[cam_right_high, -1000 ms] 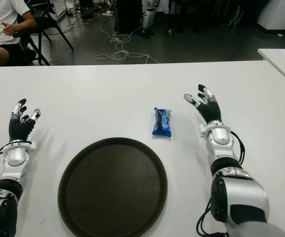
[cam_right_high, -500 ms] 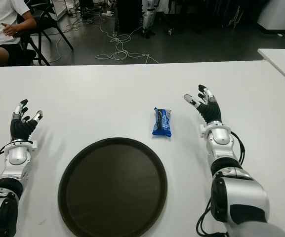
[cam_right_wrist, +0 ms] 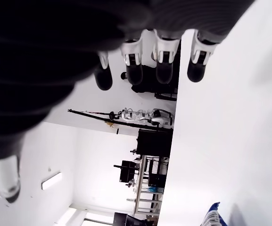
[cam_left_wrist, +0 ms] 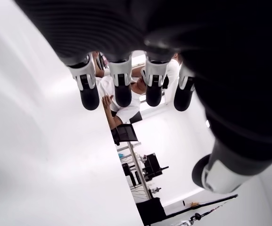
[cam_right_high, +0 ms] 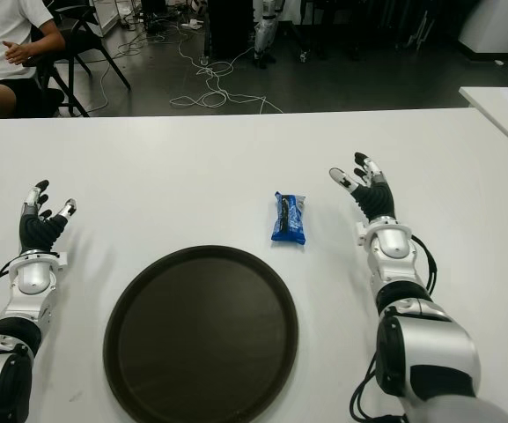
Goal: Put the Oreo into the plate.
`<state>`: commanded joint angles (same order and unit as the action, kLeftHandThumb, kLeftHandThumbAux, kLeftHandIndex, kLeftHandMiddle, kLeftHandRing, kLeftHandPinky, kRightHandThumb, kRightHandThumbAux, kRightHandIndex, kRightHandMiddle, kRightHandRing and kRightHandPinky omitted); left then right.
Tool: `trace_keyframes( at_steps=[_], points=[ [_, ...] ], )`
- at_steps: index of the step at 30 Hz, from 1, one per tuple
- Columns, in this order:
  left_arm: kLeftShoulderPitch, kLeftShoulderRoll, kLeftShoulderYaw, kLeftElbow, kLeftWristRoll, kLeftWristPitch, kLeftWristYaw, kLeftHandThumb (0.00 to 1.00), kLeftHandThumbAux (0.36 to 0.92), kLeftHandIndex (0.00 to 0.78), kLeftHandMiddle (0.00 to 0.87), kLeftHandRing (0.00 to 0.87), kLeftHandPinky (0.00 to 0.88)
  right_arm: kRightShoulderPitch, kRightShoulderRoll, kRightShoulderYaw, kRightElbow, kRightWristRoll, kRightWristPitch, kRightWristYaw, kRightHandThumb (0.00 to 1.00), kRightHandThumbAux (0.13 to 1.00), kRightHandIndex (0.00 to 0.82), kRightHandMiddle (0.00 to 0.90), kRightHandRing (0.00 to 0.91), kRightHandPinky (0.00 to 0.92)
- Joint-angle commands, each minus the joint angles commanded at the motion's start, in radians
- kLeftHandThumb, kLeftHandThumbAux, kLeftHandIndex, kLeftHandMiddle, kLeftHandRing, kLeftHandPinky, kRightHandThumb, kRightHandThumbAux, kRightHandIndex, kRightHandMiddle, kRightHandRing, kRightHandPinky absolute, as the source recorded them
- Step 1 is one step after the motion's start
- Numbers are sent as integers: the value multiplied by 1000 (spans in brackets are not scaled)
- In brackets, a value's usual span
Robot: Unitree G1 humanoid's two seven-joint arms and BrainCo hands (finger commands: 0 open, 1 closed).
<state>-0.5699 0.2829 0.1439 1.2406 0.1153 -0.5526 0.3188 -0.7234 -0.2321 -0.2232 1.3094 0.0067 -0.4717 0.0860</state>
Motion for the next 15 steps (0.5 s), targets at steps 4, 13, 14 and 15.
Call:
trace_keyframes(
  at_steps=[4, 13, 14, 15],
  points=[
    [0, 0, -5, -2, 2, 0, 4, 0, 684, 31, 39, 15, 0, 1, 1, -1, -1, 2, -3, 3, 0, 555, 0, 0, 0, 0],
    [1, -2, -4, -3, -9, -6, -2, 0, 703, 38, 52, 29, 15, -1, -1, 7, -1, -7, 4, -4, 0, 525, 0, 0, 0, 0],
    [1, -2, -5, -3, -9, -5, 0, 0, 702, 39, 54, 31, 16, -1, -2, 8, -1, -8, 4, -5, 0, 524, 0, 0, 0, 0],
    [1, -2, -6, -2, -8, -5, 1, 0, 699, 40, 54, 31, 15, -1, -2, 9, 0, -9, 4, -6, 0, 528, 0, 0, 0, 0]
  ],
)
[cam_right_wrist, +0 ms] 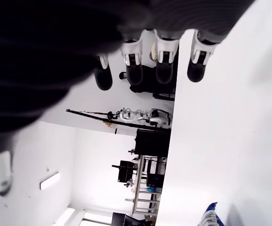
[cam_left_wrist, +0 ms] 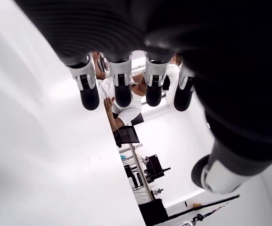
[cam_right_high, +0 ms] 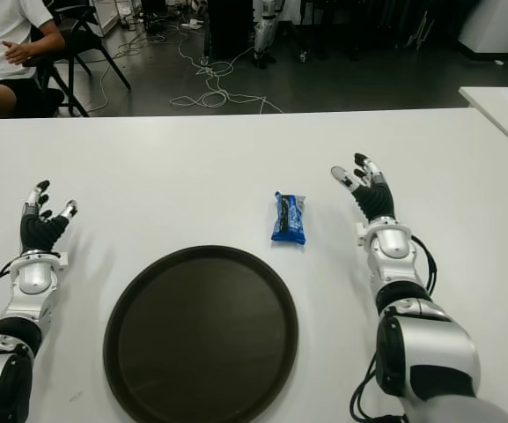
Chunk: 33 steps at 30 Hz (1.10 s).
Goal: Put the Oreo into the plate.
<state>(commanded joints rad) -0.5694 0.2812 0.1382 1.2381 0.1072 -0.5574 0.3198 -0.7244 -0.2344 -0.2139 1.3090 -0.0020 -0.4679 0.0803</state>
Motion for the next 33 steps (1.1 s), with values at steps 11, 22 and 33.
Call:
trace_keyframes(
  at_steps=[11, 22, 33],
  points=[
    [1, 3, -16, -1, 17, 5, 26, 0, 698, 39, 43, 18, 3, 2, -1, 7, 0, -1, -6, -4, 0, 554, 0, 0, 0, 0],
    [2, 7, -23, 0, 26, 7, 33, 0, 714, 43, 53, 30, 15, 2, -1, 7, 1, 1, -3, -1, 0, 542, 0, 0, 0, 0],
    [4, 0, -11, -2, 9, -2, 20, 0, 680, 32, 44, 21, 7, 2, -4, 16, 1, -6, -3, -10, 0, 510, 0, 0, 0, 0]
  ],
)
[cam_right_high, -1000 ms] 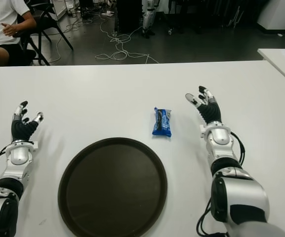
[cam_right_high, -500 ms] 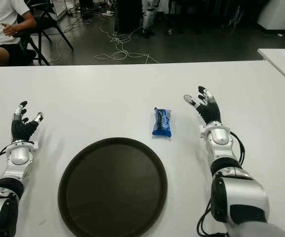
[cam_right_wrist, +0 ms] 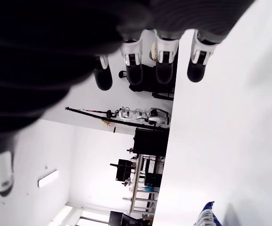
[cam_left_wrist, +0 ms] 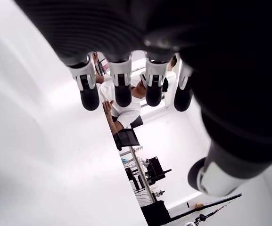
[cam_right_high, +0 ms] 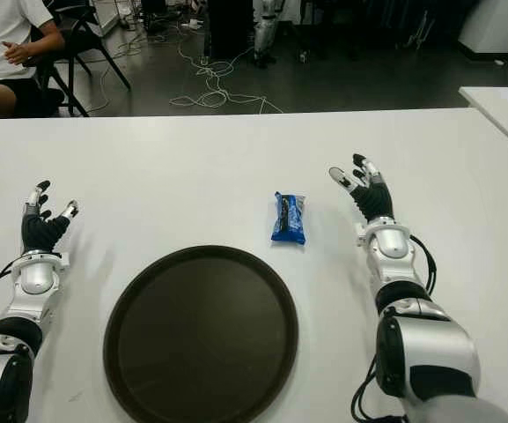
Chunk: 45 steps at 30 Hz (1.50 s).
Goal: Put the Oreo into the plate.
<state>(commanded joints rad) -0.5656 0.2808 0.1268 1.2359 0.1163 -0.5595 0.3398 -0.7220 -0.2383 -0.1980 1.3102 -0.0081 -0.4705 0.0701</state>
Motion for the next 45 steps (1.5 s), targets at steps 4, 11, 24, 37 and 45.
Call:
trace_keyframes(
  at_steps=[4, 11, 24, 37, 45],
  points=[
    [1, 2, -7, 0, 10, 2, 6, 0, 676, 32, 43, 23, 11, 2, 0, 2, -1, -1, -5, -5, 0, 521, 0, 0, 0, 0],
    [2, 2, -10, -1, 13, 4, 13, 0, 681, 38, 45, 26, 15, 3, -2, 8, -1, -8, -6, -7, 0, 551, 0, 0, 0, 0],
    [3, 5, -11, -1, 14, 1, 10, 0, 708, 40, 49, 27, 9, 9, 0, 23, -2, -34, -38, -27, 0, 580, 0, 0, 0, 0],
    [4, 1, -11, -3, 15, -2, 17, 0, 731, 41, 55, 33, 15, 11, -8, 61, -9, -86, -77, -59, 0, 547, 0, 0, 0, 0],
    [4, -6, -5, -7, 6, -1, 13, 0, 734, 37, 44, 24, 12, 7, -13, 115, -26, -141, -132, -86, 0, 528, 0, 0, 0, 0]
  ],
)
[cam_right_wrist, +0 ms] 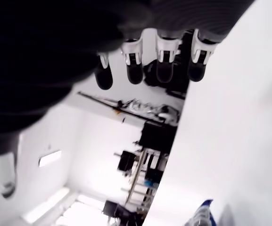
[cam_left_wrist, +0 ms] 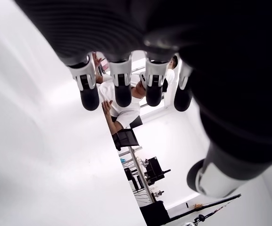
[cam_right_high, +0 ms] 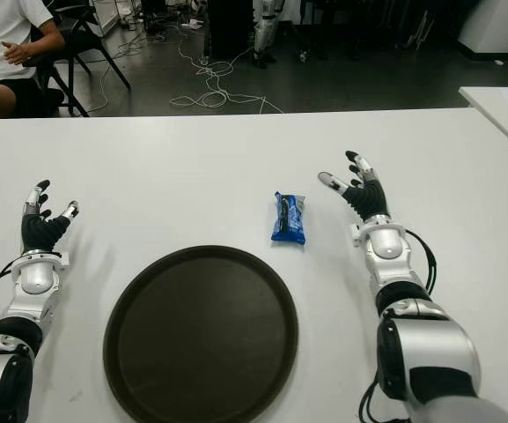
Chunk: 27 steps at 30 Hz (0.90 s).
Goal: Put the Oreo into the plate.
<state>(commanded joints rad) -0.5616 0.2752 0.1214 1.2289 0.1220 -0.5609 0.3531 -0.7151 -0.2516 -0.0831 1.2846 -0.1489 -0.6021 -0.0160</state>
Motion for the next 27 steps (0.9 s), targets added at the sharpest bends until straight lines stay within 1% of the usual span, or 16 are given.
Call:
trace_keyframes(
  at_steps=[2, 6, 9, 11, 15, 18, 21, 24, 27],
  points=[
    [0, -1, 2, -1, -3, 1, -3, 0, 742, 36, 43, 23, 13, 1, 1, 16, -8, -14, -15, -7, 0, 525, 0, 0, 0, 0],
    [-1, -4, 7, -2, -9, 3, -9, 0, 758, 36, 44, 26, 19, -12, 3, 46, -26, -35, -39, 1, 0, 537, 0, 0, 0, 0],
    [-2, -5, 6, -2, -8, 4, -9, 0, 760, 36, 45, 27, 17, 2, 5, 65, -47, -45, -75, 4, 0, 557, 0, 0, 0, 0],
    [-1, -5, 6, -2, -7, 5, -8, 0, 762, 36, 46, 27, 17, 7, 4, 72, -54, -47, -86, 4, 0, 565, 0, 0, 0, 0],
    [0, -6, 3, -1, -1, 6, 6, 0, 771, 35, 47, 31, 22, 21, -5, 109, -88, -76, -133, 7, 0, 579, 0, 0, 0, 0],
    [-1, -7, 4, 2, 0, 9, 12, 0, 763, 34, 44, 30, 27, 18, -19, 141, -86, -114, -123, -20, 0, 572, 0, 0, 0, 0],
    [-3, -7, 4, 5, 0, 14, 15, 0, 751, 35, 43, 29, 27, 10, -31, 181, -81, -169, -95, -68, 0, 555, 0, 0, 0, 0],
    [-4, -7, 4, 5, 0, 16, 16, 0, 745, 37, 45, 29, 24, -3, -31, 207, -72, -202, -67, -97, 0, 513, 0, 0, 0, 0],
    [-4, -9, 6, 5, -3, 15, 16, 0, 738, 36, 46, 29, 25, -8, -34, 225, -76, -221, -55, -111, 0, 481, 0, 0, 0, 0]
  ],
)
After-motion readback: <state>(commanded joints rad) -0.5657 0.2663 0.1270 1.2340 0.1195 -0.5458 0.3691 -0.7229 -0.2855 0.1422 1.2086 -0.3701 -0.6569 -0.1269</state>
